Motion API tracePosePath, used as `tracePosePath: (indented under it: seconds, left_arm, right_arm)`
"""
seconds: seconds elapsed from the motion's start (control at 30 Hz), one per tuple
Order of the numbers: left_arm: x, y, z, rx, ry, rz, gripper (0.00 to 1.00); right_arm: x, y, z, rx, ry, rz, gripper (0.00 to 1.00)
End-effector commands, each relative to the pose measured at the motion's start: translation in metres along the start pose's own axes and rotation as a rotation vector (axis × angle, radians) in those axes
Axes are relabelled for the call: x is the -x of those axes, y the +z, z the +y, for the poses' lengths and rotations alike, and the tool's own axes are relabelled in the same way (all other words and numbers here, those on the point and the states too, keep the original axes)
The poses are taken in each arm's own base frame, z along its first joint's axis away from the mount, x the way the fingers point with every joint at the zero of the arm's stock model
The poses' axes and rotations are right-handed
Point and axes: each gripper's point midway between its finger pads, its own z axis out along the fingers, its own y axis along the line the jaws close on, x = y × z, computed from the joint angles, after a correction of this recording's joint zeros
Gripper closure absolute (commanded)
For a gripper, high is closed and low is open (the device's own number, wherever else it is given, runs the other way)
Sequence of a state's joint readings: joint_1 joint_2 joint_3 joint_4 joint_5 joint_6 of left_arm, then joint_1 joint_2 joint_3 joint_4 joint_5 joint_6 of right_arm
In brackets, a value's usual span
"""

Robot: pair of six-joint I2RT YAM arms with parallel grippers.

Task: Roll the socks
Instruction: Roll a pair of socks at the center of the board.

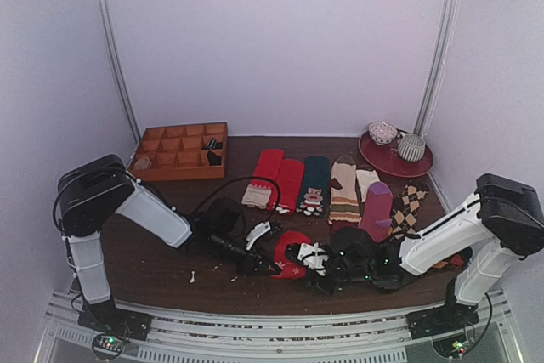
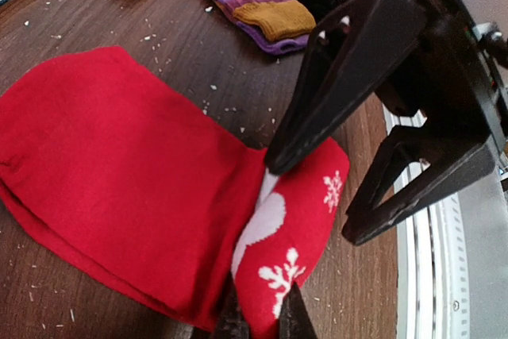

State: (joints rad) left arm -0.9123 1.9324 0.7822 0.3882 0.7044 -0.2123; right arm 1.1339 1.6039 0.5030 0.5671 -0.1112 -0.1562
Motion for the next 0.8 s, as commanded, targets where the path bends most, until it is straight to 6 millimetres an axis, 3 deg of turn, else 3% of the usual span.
tracePosePath:
  seconds: [0.0,0.17,0.23,0.3,0.43,0.53,0.63,0.77]
  left_arm:
    - [-0.116,-0.007,0.019,0.112,-0.276,0.335,1.0]
    - [-0.113,-0.007,0.022,0.128,-0.266,0.33,1.0]
    - [-0.111,-0.009,0.028,0.172,-0.254,0.321,1.0]
    - [-0.098,-0.014,0.035,0.231,-0.213,0.278,0.72]
    - [-0.05,-0.035,0.045,0.369,-0.092,0.134,0.51]
    - [-0.006,-0.054,0.046,0.458,0.023,0.015,0.43]
    - [0.029,-0.068,0.03,0.455,0.178,-0.113,0.26]
    - [0.057,-0.073,-0.006,0.366,0.423,-0.246,0.22]
  right_arm:
    - [0.004,0.009,-0.002,-0.014,0.008,0.002,0.56]
    - [-0.008,0.018,-0.003,-0.021,0.072,0.07,0.83]
    - [-0.016,0.018,-0.001,-0.014,0.116,0.095,0.89]
    - [-0.022,0.017,0.001,0.012,0.194,0.11,0.91]
    - [-0.043,0.013,0.011,0.119,0.385,0.16,0.92]
    - [-0.065,0.012,0.02,0.209,0.572,0.218,0.92]
    - [-0.084,0.01,0.03,0.289,0.767,0.267,0.92]
    - [-0.103,0.003,0.038,0.354,0.971,0.291,0.92]
